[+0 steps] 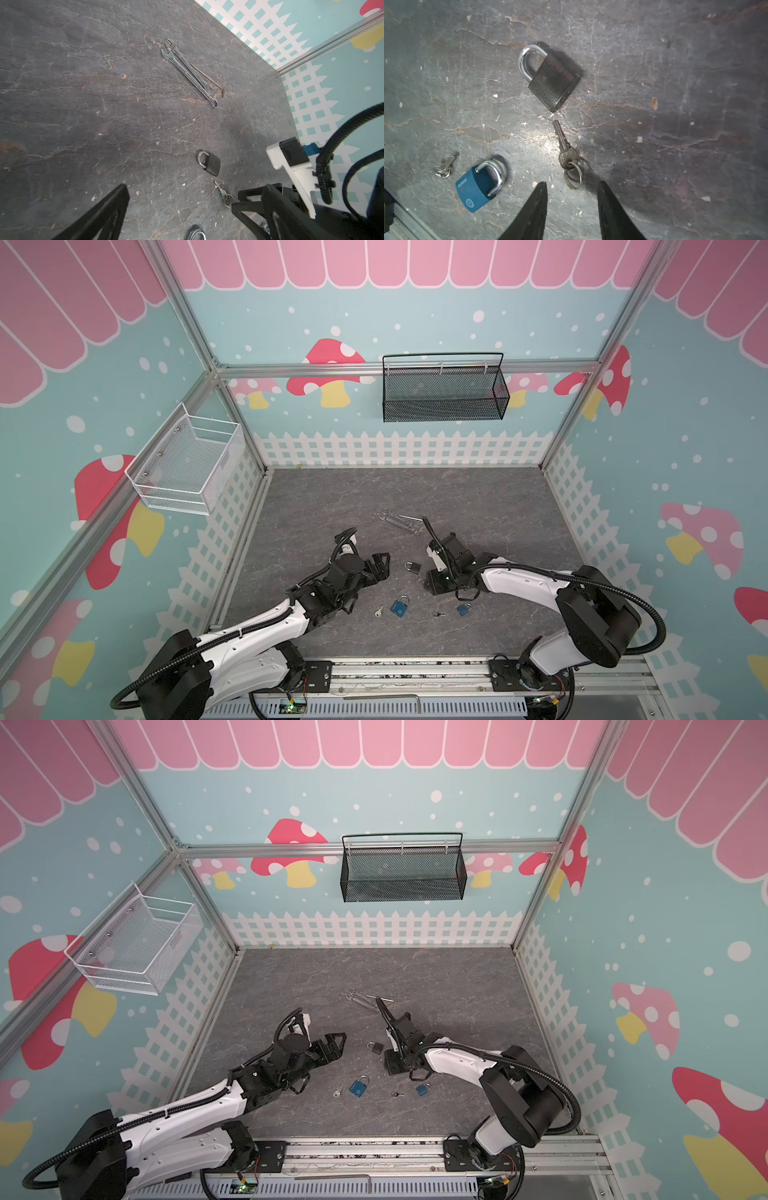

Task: Unlock with the key
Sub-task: 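Reach the right gripper to the silver key ring while the left arm advances, then close the right gripper on the silver key and lift it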

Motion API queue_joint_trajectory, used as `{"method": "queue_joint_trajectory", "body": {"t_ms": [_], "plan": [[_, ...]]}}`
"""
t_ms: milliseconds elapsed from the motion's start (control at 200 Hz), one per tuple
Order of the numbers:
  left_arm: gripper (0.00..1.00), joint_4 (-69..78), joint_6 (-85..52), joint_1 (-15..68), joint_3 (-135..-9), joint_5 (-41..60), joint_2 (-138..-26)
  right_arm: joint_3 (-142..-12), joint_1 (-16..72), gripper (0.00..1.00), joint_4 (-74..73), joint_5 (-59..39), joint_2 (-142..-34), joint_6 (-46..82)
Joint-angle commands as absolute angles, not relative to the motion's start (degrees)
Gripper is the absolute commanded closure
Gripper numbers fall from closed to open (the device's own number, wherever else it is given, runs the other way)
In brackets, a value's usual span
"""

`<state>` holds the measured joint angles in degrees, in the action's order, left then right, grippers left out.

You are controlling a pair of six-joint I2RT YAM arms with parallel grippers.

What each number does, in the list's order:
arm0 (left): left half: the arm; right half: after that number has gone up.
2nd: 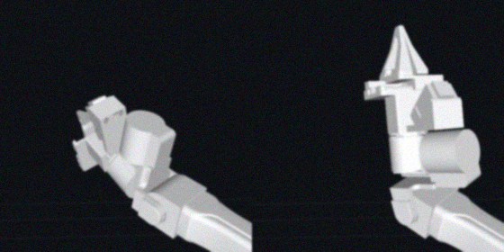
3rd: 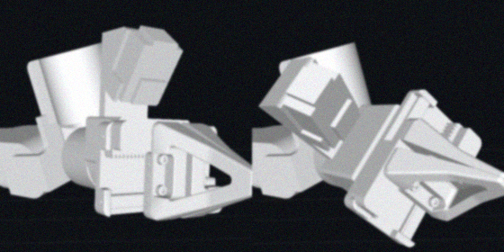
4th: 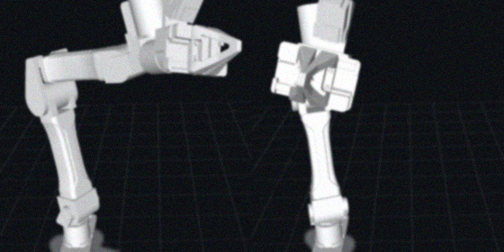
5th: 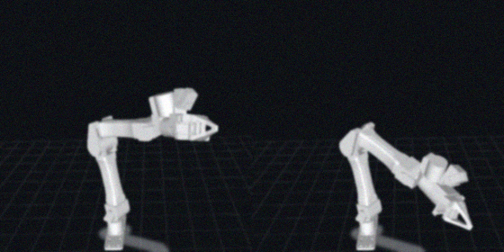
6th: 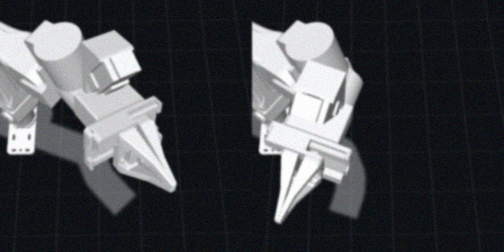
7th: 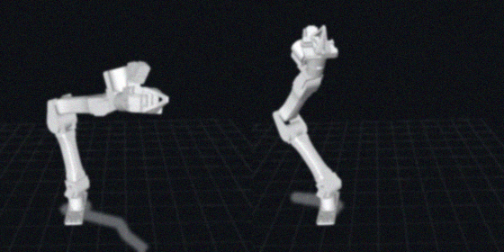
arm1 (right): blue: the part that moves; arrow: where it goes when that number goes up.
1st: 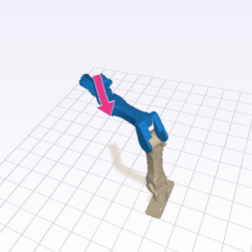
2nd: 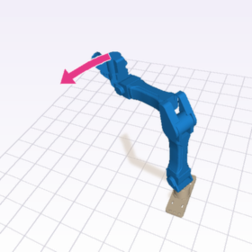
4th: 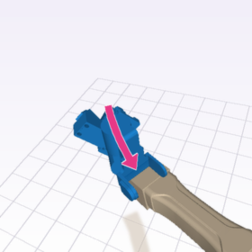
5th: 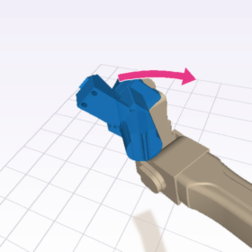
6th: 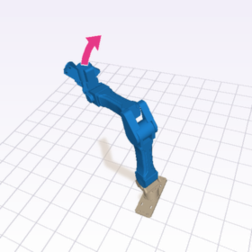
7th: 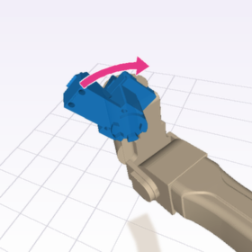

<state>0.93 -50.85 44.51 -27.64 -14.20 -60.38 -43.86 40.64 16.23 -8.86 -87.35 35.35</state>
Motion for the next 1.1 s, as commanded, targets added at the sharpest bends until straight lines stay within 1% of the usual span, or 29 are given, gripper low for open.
{"method": "queue_joint_trajectory", "body": {"t_ms": [0, 155, 325, 500, 615, 700, 906, 1096], "plan": [[0.00, 1.41, -52.47, 44.82, -27.64, -15.55, -60.48, -42.98, 41.18, 0.61, 15.46, -9.43, -88.19, 35.26], [0.00, 1.40, -52.56, 44.85, -28.01, -15.10, -61.05, -42.39, 41.22, 0.68, 14.68, -9.61, -89.02, 35.62], [0.00, 1.76, -52.73, 44.82, -28.28, -14.82, -61.28, -41.59, 41.22, 0.69, 13.18, -9.88, -89.27, 35.97], [0.00, 1.80, -52.82, 44.82, -28.38, -14.76, -61.17, -41.40, 41.31, 0.72, 12.13, -9.93, -89.95, 36.04], [0.00, 1.86, -52.98, 44.82, -28.41, -14.63, -61.11, -41.48, 41.31, 0.77, 11.60, -9.39, -90.50, 35.97], [0.00, 1.97, -53.06, 44.82, -28.45, -14.68, -61.02, -41.57, 41.31, 0.78, 11.76, -8.84, -90.78, 35.75], [0.00, 1.94, -53.70, 44.82, -28.41, -14.60, -60.92, -41.50, 41.23, 0.89, 10.99, -8.42, -90.13, 34.68], [0.00, 1.89, -55.11, 44.82, -28.55, -14.02, -60.38, -41.31, 41.29, 0.95, 10.25, -7.64, -89.24, 33.81]]}}
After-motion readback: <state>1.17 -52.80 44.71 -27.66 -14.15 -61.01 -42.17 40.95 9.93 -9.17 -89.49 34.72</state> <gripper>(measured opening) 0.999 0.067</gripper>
